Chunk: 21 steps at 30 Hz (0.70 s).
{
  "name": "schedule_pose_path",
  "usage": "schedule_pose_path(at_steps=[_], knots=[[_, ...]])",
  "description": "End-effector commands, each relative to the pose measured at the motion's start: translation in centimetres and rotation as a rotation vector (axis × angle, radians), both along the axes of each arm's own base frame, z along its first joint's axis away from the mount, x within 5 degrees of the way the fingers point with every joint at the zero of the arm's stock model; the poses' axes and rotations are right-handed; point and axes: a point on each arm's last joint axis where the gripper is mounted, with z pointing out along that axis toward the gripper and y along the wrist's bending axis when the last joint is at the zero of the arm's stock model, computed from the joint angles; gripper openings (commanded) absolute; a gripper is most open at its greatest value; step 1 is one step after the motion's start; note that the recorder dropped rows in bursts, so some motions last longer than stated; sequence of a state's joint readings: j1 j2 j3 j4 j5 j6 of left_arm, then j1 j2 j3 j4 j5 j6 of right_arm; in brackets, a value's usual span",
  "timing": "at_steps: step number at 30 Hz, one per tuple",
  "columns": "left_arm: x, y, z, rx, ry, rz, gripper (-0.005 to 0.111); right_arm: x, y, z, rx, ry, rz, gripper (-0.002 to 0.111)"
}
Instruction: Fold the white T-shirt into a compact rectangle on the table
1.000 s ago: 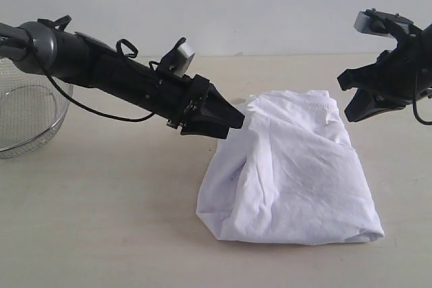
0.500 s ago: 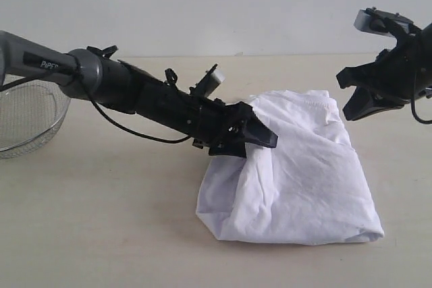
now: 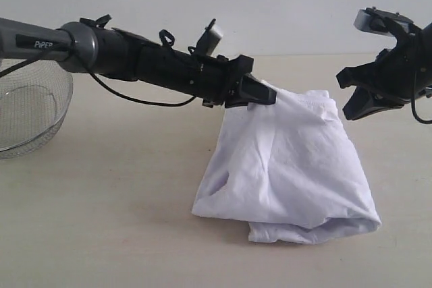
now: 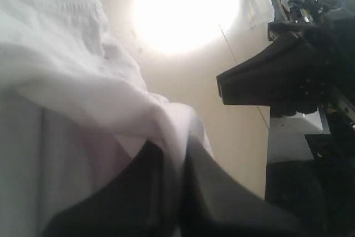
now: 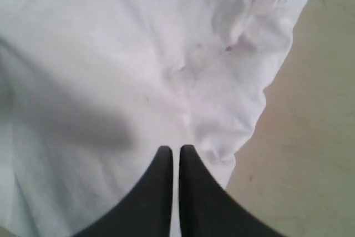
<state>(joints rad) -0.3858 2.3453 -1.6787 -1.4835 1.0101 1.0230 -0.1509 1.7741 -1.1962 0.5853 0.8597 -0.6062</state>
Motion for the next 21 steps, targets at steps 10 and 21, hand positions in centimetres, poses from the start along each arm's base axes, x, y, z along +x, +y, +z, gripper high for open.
schedule_pose_path(at_steps=[10,21], knots=[[-0.2,6.0,-1.9,0.489,-0.011,0.110,0.004,0.2,0.0,0.4,0.032,-0.029,-0.032,0.000],[-0.9,5.1,-5.3,0.384,0.074,0.041,0.004,-1.4,6.9,-0.4,-0.074,0.154,0.099,0.000]])
